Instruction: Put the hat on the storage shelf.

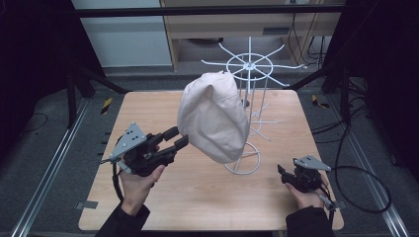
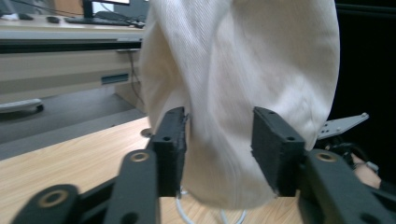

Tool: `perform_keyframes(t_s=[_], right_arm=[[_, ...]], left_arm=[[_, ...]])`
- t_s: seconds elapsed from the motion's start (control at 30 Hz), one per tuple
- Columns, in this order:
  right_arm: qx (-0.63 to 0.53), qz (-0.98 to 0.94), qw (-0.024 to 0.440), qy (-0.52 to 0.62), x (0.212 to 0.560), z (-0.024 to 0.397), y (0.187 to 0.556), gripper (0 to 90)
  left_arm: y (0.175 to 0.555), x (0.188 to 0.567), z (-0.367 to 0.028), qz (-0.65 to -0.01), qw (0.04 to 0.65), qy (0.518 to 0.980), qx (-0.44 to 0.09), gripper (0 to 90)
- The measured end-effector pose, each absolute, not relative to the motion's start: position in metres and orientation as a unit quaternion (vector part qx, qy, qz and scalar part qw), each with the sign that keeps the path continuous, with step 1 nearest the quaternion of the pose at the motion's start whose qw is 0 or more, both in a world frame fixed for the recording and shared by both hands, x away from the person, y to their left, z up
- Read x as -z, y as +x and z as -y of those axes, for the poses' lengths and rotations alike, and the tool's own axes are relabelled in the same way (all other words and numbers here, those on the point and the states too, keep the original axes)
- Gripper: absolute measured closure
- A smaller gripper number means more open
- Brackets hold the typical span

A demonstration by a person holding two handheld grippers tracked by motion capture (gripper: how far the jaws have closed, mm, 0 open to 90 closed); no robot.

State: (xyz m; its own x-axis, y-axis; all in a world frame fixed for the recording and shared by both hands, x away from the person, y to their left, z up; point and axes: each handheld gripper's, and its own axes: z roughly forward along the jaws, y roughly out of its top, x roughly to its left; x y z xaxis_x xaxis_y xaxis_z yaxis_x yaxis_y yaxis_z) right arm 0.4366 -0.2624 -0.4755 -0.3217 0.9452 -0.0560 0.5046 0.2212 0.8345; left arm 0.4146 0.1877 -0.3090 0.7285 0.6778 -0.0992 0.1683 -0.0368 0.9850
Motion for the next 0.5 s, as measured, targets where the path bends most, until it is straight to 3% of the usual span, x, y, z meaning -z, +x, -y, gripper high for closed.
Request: perform_keyframes(t_s=[0.17,0.5], right_arm=[[-0.373,-0.722,0.297,0.502,0.476,0.263,0.437,34.5],[-0.384,-0.714,0.299,0.504,0.474,0.264,0.435,32.7]], left_arm=[[0.408,0.327,-0.221,-0.34,0.6,0.687,-0.229,44.9],[0.421,0.379,-0.269,-0.424,0.531,0.692,-0.244,43.0]])
